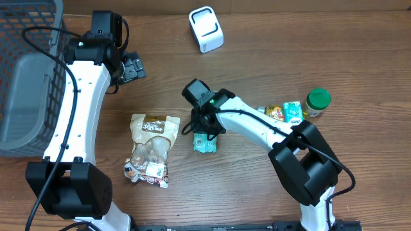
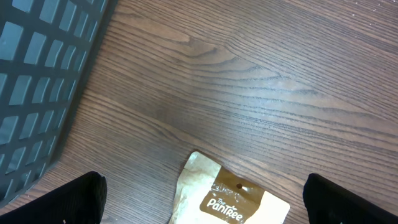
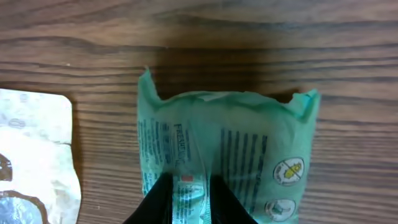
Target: Scan the item barcode
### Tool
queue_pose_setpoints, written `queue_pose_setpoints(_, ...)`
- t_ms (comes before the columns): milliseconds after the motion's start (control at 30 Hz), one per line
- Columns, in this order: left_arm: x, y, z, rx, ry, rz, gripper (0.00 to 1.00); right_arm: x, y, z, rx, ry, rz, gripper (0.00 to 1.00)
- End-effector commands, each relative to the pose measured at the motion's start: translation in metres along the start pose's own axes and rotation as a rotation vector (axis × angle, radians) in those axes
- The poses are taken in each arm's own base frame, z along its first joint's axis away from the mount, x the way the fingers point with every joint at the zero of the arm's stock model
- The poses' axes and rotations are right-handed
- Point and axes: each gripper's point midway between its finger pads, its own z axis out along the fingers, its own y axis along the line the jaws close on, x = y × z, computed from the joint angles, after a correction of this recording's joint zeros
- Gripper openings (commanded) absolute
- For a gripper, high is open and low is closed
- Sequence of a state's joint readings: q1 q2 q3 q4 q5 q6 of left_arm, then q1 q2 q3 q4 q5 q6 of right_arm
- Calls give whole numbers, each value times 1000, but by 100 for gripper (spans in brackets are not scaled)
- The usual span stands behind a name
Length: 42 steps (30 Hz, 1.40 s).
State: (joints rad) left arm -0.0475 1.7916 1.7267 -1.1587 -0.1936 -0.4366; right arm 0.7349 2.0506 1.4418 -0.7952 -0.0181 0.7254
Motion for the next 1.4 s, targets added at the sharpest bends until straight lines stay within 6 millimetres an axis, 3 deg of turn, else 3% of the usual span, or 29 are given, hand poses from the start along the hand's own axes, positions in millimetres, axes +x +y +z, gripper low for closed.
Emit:
queue_pose_setpoints(0,-4,0,-7,13,-19,9,100,15,-14,24,37,30,-4,16)
queue_pose_setpoints(333,-4,0,-7,12,-18,9,99,12,-9,20,14,33,-2,17)
queue_pose_setpoints(600,-4,0,-7,12,-18,9,100,-29,26,-37,-67,-64,-79,21)
queue_pose_setpoints(700,-4,0,-7,12,-18,9,100,-40,32,-46,-78,-113,-123,24)
queue_pose_setpoints(933,-4,0,-7,13,-19,9,100,-59,31,-45,-48,-204,-119,37)
queue_pose_setpoints(1200,-4,0,-7,13,-19,9,100,-68,37,-23,-54,-227,-118,39)
queue_pose_setpoints(1367,-4,0,-7,13,-19,9,100,-73,16,-9,52,-261,-110,39)
